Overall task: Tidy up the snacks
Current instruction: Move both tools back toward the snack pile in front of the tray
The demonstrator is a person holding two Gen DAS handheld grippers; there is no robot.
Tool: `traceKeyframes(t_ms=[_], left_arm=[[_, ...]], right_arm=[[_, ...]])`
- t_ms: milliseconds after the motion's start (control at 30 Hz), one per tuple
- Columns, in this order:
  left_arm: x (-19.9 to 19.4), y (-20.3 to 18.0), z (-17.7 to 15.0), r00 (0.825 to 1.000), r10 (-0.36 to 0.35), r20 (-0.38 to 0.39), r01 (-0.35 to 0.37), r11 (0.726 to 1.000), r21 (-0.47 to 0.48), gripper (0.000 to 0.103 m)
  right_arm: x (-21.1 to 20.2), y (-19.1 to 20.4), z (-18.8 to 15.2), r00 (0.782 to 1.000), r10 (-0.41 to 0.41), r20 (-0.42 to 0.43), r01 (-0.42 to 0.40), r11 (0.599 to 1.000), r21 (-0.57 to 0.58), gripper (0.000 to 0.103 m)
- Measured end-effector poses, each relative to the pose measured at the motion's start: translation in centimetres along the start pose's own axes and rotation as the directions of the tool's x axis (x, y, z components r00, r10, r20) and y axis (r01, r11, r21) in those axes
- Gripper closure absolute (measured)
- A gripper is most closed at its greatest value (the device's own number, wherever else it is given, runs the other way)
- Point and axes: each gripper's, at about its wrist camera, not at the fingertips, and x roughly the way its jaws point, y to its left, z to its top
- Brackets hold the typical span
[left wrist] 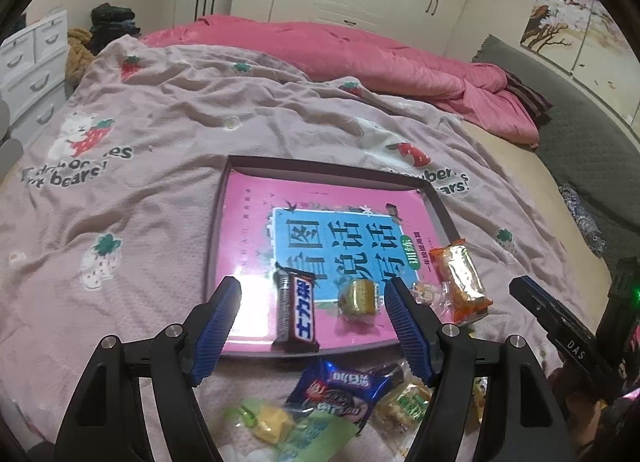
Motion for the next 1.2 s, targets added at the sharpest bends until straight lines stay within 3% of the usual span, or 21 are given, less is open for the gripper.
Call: traceKeyframes(t_ms=[700,1200], left_arm=[[-1.7,2.4,-3.6,0.998,0.011,-0.054,-0.011,1.000,-0.014,0.027],[-1.9,2.1,-6.0,0.995,0.021,-0.102,-0.014,0.998,0.061,0.027]], right_arm=[[-1.6,1.0,-1.7,0.999,-0.032,-0.027,0.032,0.999,-0.023,0.050],[-2.8,1.0,-2.7,0.998,-0.041,-0.049,0.040,0.999,-0.015,0.050]])
